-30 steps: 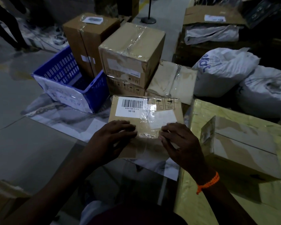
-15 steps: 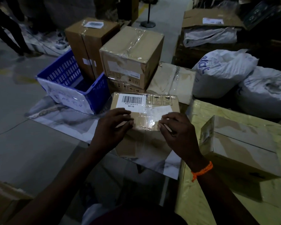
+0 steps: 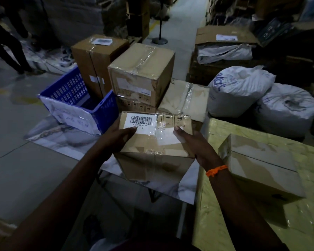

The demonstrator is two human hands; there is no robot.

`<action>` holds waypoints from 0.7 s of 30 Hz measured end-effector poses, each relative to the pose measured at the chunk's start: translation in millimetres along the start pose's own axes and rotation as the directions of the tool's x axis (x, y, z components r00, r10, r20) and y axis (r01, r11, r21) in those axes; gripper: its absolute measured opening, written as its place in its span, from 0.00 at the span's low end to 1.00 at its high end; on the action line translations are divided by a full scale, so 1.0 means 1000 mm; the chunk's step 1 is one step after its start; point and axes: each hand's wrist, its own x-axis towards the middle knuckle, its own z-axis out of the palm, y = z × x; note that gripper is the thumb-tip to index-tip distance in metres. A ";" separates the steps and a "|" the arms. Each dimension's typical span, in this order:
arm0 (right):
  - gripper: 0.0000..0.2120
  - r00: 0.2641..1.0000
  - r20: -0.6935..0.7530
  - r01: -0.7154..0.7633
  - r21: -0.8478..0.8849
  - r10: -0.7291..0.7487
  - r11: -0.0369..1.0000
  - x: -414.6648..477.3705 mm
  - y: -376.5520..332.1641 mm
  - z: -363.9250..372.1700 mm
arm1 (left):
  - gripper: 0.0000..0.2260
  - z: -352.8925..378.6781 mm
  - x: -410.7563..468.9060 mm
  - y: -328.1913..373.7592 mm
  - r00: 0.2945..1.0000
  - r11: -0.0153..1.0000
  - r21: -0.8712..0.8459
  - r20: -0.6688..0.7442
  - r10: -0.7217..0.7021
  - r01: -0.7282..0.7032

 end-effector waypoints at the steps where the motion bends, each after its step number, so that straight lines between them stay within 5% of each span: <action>1: 0.27 1.000 -0.007 0.010 0.011 -0.010 1.000 -0.002 0.000 0.003 | 0.21 -0.003 -0.005 -0.004 1.000 1.000 -0.023 -0.005 0.017 -0.018; 6: 0.52 0.997 -0.074 0.023 0.041 -0.020 0.999 -0.003 0.000 0.024 | 0.29 -0.029 -0.037 -0.025 0.982 0.986 -0.012 -0.094 0.164 -0.166; 11: 0.43 1.000 -0.010 -0.028 0.123 0.029 0.992 0.003 -0.001 0.046 | 0.42 -0.064 -0.061 -0.057 0.960 0.961 -0.113 -0.150 0.235 -0.253; 13: 0.42 1.000 -0.014 -0.025 0.131 0.027 0.991 0.001 0.007 0.055 | 0.42 -0.072 -0.070 -0.072 0.953 0.952 -0.130 -0.163 0.254 -0.276; 19: 0.14 0.999 -0.029 0.027 0.121 -0.024 0.992 -0.017 0.028 0.069 | 0.42 -0.070 -0.092 -0.107 0.968 0.962 -0.198 -0.206 0.145 -0.186; 21: 0.15 0.998 -0.018 0.054 0.117 -0.052 0.992 -0.024 0.042 0.063 | 0.31 -0.061 -0.099 -0.111 0.981 0.970 -0.219 -0.184 0.063 -0.104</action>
